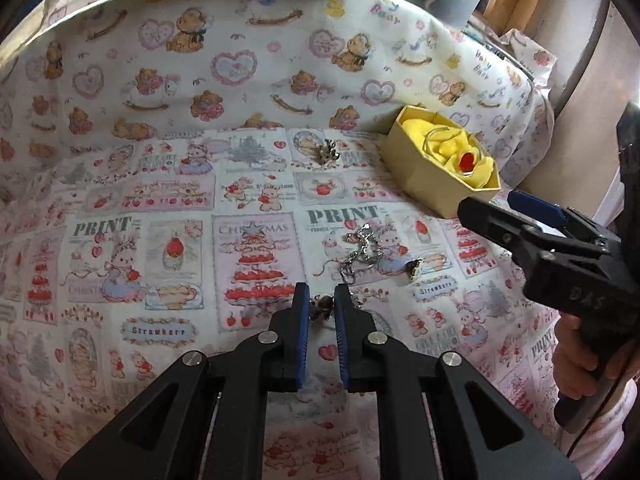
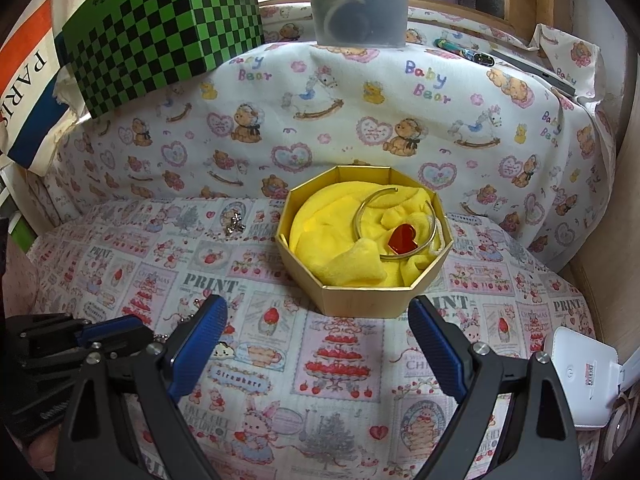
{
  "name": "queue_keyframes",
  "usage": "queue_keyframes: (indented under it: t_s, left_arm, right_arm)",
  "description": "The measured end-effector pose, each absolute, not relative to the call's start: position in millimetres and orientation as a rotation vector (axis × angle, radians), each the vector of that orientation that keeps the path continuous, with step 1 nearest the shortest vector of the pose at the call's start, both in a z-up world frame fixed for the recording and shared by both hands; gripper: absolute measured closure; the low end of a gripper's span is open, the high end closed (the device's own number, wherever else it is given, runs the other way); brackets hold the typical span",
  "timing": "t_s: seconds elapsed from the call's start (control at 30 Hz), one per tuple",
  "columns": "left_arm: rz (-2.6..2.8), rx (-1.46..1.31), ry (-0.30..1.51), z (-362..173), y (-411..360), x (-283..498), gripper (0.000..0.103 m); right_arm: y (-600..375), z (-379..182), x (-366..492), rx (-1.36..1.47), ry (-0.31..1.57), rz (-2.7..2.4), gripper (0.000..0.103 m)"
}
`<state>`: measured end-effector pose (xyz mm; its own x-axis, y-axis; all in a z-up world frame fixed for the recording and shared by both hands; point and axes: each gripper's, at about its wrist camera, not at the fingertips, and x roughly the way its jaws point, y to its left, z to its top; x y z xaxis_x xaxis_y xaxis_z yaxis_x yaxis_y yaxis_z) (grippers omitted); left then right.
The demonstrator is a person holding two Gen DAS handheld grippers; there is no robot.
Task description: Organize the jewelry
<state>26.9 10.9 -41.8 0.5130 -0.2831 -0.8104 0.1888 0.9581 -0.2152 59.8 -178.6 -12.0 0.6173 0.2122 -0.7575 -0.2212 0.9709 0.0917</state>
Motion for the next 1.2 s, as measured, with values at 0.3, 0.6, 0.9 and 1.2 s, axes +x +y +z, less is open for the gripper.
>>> queue_keyframes:
  t_s: [0.3,0.6,0.9,1.2]
  left_arm:
    - [-0.286,-0.16,0.928,-21.4,25.5,21.0,0.096]
    - [-0.109,0.132,0.863,-15.1,6.3,12.9,0.095]
    - [-0.087,0.135,0.838,-11.3,10.9,10.4,0.095]
    - [-0.125,-0.011,0.889,-10.0,27.6,18.3,0.103]
  right_arm:
    - [-169.1,-16.5,57.3,-0.029,0.884,0.313,0.012]
    - [-149.0,-27.8,50.9,-0.068,0.91,0.4,0.024]
    - [-146.4,-29.7,49.5,-0.07,0.924,0.438,0.038]
    - [-139.2,-46.0,53.9,-0.064,0.973,0.469,0.062]
